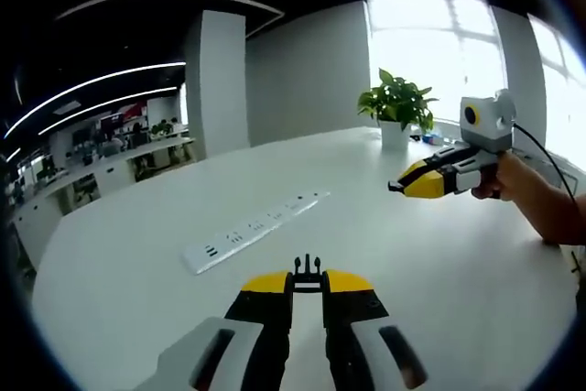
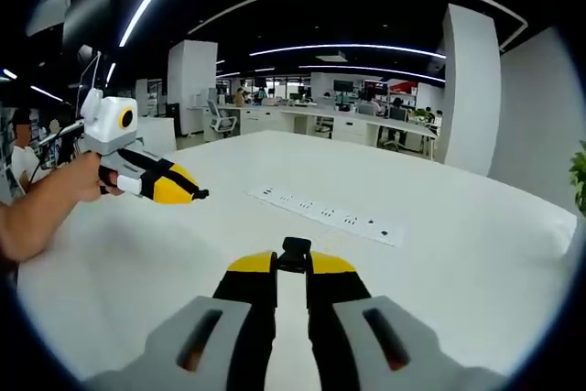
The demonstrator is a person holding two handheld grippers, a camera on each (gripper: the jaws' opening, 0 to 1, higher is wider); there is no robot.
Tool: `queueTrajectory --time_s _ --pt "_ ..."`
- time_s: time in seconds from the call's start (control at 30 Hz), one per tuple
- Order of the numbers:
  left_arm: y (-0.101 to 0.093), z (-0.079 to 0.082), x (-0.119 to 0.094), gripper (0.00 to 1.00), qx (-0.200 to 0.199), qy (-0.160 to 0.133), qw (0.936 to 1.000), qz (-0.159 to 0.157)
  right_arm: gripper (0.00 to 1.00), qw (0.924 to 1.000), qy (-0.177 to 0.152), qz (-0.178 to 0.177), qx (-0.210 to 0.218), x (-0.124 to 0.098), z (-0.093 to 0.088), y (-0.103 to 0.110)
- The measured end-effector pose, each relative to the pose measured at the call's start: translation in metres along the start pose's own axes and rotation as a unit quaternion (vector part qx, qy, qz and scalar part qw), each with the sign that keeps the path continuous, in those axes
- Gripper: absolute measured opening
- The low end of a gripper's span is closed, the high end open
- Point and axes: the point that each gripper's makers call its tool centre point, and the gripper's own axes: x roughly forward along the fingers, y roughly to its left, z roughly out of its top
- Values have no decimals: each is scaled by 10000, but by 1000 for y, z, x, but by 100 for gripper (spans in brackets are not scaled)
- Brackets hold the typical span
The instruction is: Snap the two parts of the plastic buckle together until the buckle closes and remains connected.
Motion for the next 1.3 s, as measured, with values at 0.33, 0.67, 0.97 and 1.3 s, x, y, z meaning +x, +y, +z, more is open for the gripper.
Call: queueTrajectory --time_s 0.33,0.67,0.97,1.3 --pt "-10 -6 -9 10 14 24 10000 -9 10 10000 -16 49 -46 -11 -2 11" --pt "-21 -9 -14 10 35 29 10000 -40 10 10000 -34 74 -41 -18 -4 18" --pt "-26 -15 -19 10 32 53 10000 -43 10 9999 11 103 -32 -19 -9 23" --pt "-29 -18 -25 10 23 67 10000 -59 10 9999 11 125 -34 -22 -11 26"
